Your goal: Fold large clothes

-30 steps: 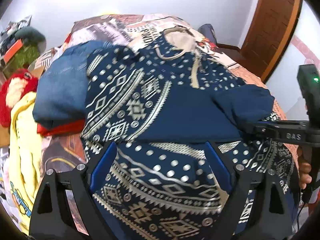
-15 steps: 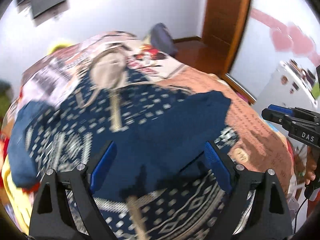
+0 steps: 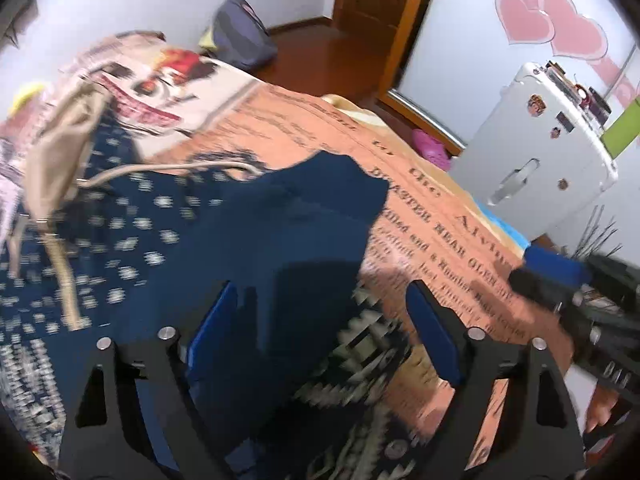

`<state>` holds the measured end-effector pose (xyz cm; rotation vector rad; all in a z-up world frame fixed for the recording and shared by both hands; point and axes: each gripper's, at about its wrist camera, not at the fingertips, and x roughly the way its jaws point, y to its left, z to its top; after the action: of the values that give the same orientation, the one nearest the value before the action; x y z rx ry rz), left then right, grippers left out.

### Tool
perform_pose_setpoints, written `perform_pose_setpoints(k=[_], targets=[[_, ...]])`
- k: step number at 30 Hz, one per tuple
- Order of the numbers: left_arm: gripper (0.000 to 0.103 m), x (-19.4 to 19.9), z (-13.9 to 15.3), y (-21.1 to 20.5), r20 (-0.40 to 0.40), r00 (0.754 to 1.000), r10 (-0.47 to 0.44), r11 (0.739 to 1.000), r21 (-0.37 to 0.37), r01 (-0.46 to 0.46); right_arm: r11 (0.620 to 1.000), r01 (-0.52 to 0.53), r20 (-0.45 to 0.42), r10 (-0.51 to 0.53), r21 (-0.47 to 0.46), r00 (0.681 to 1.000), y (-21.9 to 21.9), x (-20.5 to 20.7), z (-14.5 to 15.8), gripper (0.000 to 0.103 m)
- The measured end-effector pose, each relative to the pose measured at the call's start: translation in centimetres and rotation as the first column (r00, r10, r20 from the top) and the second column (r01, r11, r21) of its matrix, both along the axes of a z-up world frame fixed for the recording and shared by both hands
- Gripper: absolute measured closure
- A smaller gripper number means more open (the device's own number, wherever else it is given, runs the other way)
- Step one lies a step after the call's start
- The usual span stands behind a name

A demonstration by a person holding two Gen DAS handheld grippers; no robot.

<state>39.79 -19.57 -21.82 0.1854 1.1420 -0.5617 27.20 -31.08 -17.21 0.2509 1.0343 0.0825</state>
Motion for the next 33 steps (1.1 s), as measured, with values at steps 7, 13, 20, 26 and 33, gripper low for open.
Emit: perform_pose_setpoints(k=[7, 13, 20, 26, 33], targets=[[0.056, 2.7, -2.8, -0.5, -0.106, 0.993, 0.056, 0.997, -0.052, -0.062, 0.999, 0.009, -0.022, -0.009, 0.035, 1.0, -0.5, -0.4, -0.8, 0.072], [0.097, 2.5, -1.1, 1.6, -0.091, 0.995, 0.047, 0.987, -0.148, -0.06, 0.999, 0.013, -0.035, -0.011, 0.049, 0.999, -0.1, -0.4, -1.0, 0.067], [0.1, 0.8, 5.4, 5.9, 0.098, 0.988, 0.121, 0.979, -0.176, -0.102, 0.998, -0.037, -0.01, 0.037, 0.043, 0.999, 1.8, 0.5, 0.3, 0.067], [0.1, -0.8, 11.1, 13.6, 0.239, 0.937, 0.253, 0.955, -0.216, -0.203, 0.991, -0.13, 0.042, 0.129, 0.027, 0.991, 5.3, 2.4, 1.8, 0.059], [0.101, -3.6, 14.1, 22.2, 0.378, 0.847, 0.375, 0.927, -0.171, -0.334, 0.968, -0.248, -0.034, 0.249, 0.036, 0.968, 10.2, 4.6, -0.9, 0.057]])
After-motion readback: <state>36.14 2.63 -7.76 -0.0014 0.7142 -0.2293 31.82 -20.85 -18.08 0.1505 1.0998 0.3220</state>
